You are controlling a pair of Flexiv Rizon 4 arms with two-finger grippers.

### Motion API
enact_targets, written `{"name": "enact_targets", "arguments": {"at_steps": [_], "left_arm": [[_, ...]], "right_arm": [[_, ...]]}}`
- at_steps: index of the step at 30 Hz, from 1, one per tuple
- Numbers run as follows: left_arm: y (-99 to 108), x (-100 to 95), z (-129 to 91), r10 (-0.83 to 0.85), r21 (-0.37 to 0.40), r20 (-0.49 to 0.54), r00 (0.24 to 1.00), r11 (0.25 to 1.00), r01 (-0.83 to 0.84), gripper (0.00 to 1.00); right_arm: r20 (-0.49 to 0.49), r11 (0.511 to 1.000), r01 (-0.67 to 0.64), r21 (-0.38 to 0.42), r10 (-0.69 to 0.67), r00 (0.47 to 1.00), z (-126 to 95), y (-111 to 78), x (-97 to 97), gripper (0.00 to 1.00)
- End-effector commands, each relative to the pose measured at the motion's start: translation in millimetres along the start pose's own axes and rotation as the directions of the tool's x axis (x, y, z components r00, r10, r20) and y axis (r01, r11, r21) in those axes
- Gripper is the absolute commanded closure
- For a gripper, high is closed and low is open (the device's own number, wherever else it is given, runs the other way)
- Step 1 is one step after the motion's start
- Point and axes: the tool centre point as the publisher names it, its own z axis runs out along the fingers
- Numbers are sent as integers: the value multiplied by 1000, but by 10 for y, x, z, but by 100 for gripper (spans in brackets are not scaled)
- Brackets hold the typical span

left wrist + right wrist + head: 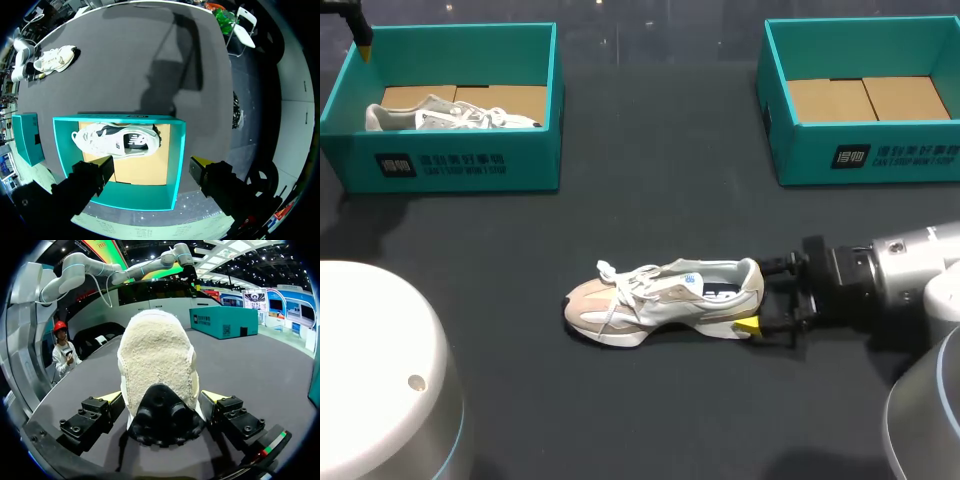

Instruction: Take the shoe out of the shoebox, open the shoe tongue, remove and reinsert the insole, then place the shoe into the shoebox

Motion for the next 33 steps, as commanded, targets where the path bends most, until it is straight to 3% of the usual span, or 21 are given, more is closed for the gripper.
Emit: {"name": "enact_targets", "arguments": {"at_steps": [1, 33], "left_arm": [[-11, 5, -3, 1, -3, -1, 1000, 1000, -1, 0], [-11, 5, -3, 1, -3, -1, 1000, 1000, -1, 0]], "right_arm": [[-13, 1000, 0, -4, 0, 1000, 76, -33, -43, 0], [-12, 1000, 12, -7, -12, 1000, 264, 33, 11, 0]]}}
